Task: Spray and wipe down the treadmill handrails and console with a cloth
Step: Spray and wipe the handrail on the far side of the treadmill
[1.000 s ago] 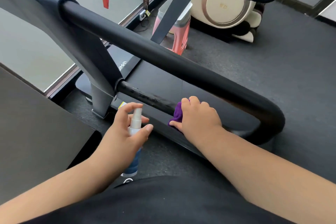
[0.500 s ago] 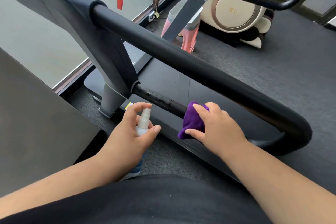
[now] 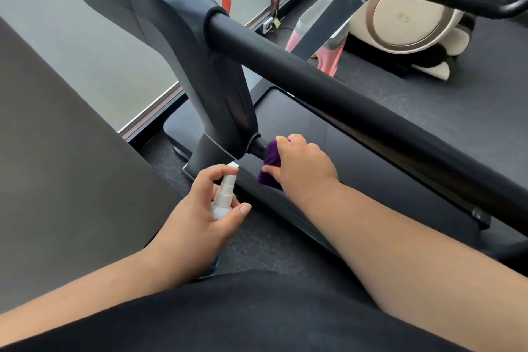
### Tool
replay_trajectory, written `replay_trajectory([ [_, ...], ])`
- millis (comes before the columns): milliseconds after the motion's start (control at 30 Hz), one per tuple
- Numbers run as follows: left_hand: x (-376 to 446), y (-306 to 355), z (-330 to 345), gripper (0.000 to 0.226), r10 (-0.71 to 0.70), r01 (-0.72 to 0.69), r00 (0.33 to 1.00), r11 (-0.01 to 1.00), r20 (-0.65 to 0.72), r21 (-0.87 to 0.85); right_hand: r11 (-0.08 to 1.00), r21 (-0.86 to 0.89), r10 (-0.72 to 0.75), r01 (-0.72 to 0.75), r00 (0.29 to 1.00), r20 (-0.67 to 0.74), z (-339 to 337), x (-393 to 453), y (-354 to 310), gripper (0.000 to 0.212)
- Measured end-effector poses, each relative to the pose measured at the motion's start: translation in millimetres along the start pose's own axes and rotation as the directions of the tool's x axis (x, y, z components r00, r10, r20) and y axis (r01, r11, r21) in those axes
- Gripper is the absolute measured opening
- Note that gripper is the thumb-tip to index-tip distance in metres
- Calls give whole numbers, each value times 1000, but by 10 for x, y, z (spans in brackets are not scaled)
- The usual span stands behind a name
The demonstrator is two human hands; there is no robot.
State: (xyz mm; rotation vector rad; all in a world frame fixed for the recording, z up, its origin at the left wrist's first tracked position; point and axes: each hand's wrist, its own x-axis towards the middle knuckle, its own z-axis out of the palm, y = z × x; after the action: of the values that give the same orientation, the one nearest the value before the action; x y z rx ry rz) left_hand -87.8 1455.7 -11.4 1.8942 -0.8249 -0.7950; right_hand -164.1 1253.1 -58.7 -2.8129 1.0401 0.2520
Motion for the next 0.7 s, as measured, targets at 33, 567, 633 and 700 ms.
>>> replay_trajectory([
  [33, 2, -1, -27, 52, 6, -6, 1000, 1000, -3, 6, 998, 66, -6, 7, 1000, -7, -16, 50, -41, 48],
  [567, 87, -30, -132, 50, 33, -31, 999, 998, 34, -53, 996, -49, 80, -75, 990, 112, -142, 307, -289, 59],
  [633, 103, -53, -155, 49, 39, -36, 998, 996, 43, -81, 993, -63, 112, -104, 984, 138, -163, 188, -160, 52],
  [700, 111, -87, -197, 49, 44, -39, 998, 995, 50, -93, 991, -15, 132, -131, 982, 133, -162, 52, 8, 47],
])
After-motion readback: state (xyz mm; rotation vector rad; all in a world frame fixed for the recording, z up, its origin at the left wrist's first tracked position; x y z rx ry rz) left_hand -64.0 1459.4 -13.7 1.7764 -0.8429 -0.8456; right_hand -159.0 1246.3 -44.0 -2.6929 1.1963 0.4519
